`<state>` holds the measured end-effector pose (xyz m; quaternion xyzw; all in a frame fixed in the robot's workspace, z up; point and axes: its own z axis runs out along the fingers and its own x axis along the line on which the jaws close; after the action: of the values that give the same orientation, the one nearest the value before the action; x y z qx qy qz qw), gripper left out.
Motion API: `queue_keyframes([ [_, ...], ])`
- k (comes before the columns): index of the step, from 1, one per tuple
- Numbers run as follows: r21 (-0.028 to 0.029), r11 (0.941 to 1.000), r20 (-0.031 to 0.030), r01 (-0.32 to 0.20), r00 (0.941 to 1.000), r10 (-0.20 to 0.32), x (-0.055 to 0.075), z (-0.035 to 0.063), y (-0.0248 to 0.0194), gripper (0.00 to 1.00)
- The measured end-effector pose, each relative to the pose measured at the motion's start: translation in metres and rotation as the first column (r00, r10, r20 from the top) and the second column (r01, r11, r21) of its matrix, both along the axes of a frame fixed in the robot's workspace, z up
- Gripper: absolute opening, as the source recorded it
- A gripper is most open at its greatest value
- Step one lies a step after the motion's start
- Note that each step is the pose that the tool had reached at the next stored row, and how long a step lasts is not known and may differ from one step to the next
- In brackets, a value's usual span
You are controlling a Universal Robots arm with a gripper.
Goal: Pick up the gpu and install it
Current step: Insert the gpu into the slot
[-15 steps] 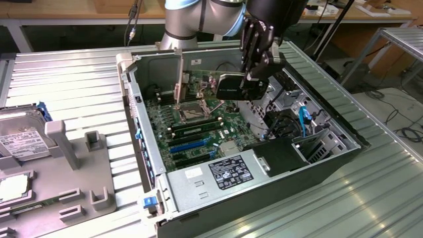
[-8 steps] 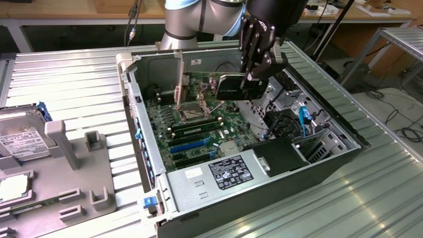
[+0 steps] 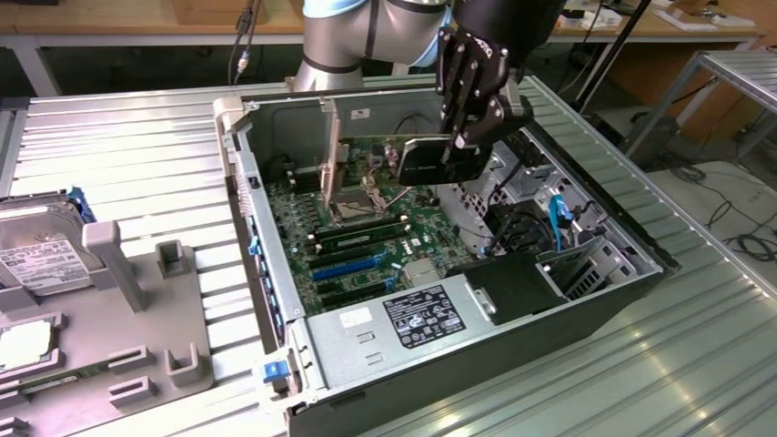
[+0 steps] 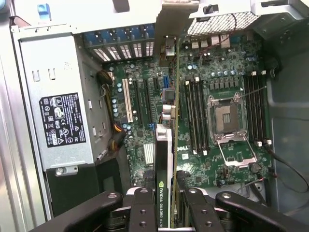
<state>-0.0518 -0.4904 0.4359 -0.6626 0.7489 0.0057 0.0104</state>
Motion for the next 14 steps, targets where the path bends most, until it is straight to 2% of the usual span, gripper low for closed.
queue_keyframes([
  [8,-0.0001,0.9983,0.0,-0.058,0.9983,0.058,0.0,0.0,0.0,0.27],
  [14,0.0,0.9924,0.0,-0.123,0.9924,0.123,0.0,0.0,0.0,0.27],
])
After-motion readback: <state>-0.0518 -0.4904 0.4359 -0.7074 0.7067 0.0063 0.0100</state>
